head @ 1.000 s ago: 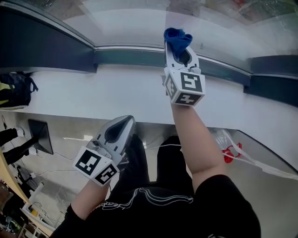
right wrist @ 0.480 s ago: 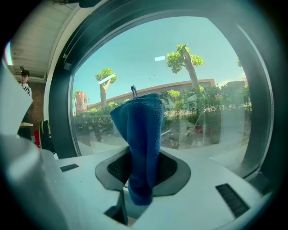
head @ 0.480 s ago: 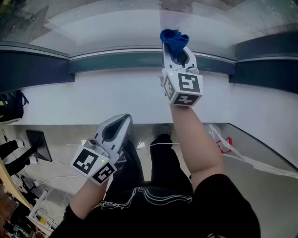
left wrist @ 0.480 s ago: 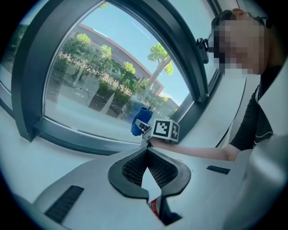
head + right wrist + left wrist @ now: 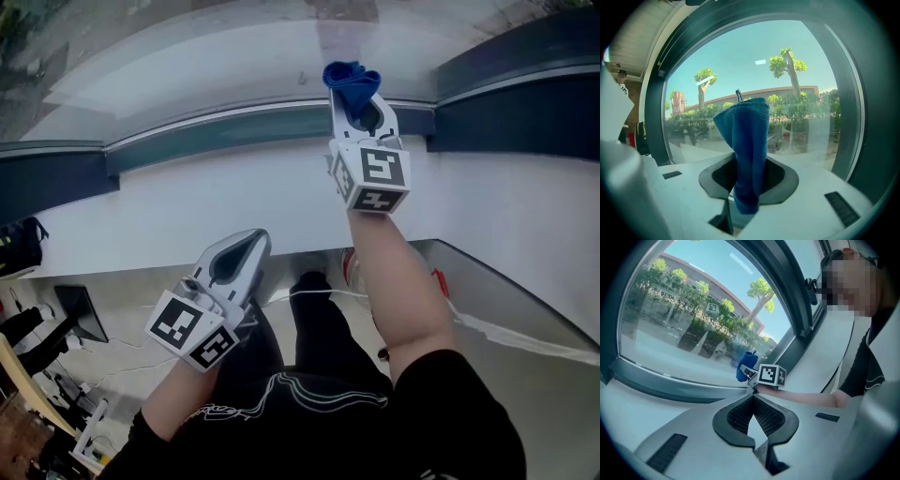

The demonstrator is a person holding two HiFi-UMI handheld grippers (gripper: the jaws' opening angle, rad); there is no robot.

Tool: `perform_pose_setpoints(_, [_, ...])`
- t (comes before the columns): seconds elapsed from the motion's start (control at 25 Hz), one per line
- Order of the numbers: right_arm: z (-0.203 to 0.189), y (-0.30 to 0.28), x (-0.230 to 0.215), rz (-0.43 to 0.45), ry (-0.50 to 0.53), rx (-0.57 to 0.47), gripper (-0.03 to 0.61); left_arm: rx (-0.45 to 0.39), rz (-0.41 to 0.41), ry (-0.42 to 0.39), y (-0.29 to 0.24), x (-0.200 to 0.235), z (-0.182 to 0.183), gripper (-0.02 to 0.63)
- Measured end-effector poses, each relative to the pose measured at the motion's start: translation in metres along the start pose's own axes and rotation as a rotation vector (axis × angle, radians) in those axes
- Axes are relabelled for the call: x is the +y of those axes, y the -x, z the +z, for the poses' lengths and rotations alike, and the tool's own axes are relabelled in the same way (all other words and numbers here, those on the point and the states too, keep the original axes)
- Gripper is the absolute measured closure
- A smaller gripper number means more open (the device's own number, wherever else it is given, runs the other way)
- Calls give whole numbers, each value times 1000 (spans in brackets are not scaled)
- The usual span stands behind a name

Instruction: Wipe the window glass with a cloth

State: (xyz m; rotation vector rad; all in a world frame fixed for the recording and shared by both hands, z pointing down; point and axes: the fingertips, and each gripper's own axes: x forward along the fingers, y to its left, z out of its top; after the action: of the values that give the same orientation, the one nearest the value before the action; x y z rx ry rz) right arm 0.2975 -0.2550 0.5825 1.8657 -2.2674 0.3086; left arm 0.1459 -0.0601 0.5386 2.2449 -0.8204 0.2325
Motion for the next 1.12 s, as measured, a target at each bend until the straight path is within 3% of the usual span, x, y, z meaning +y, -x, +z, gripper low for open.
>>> perform_pose_setpoints(0.36, [0, 18, -74, -22, 20, -8, 486, 30, -39, -28, -56, -41, 1, 609])
perform_pose_setpoints(0.88, [-14, 45, -186, -168, -37, 0, 486, 87, -74, -55, -106, -80, -6, 609])
perform_pose_setpoints(1.12, [-18, 51, -211, -227, -79, 2, 485, 98, -88, -60, -115, -88, -7, 609])
